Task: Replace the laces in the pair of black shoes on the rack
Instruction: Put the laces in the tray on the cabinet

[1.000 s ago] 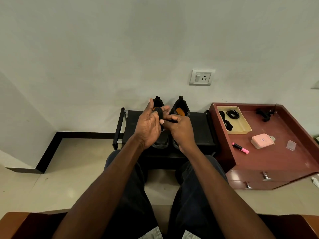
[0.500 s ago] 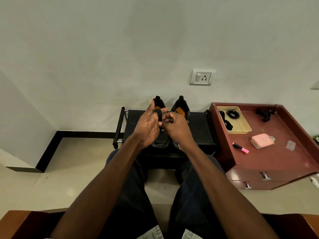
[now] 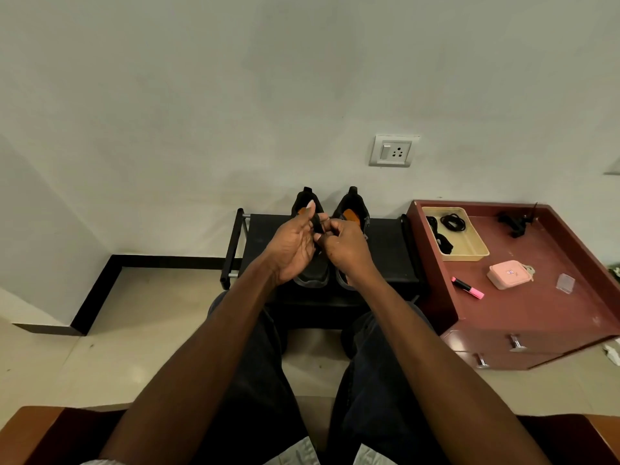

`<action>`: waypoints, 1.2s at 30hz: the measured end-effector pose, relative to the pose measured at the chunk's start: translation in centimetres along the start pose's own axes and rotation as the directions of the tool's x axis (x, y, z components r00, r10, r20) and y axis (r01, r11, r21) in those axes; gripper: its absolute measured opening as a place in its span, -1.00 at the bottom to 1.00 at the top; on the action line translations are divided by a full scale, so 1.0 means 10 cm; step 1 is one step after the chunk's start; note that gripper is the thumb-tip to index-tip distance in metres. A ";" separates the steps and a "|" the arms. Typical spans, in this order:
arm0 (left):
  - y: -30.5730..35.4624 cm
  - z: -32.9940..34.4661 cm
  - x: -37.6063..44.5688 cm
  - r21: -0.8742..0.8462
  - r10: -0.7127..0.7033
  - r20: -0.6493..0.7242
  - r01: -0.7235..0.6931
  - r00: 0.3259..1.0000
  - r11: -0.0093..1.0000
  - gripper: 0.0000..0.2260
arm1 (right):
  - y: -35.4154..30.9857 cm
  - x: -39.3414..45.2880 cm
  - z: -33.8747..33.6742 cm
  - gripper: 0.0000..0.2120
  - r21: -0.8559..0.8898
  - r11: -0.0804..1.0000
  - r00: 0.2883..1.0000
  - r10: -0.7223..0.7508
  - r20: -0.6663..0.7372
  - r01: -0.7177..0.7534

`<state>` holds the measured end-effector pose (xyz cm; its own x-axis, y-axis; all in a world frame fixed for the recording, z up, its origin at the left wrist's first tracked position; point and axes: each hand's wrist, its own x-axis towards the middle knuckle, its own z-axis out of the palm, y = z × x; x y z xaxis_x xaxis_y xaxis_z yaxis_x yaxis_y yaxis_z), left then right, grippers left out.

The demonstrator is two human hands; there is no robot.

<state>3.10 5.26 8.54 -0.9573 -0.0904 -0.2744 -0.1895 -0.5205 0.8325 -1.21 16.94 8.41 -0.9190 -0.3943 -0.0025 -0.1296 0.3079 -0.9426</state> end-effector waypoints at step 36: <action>-0.43 0.86 1.58 0.946 0.246 0.023 -0.100 0.969 0.307 -0.78 | 1.27 1.29 -2.08 -0.83 0.238 0.734 0.772 0.606 0.192 -0.636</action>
<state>-13.09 13.34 4.75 -0.9792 -0.1966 -0.0500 -0.1688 0.6525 0.7388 -22.49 33.80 3.36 -0.7164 -0.2835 -0.6374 0.5777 0.2711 -0.7699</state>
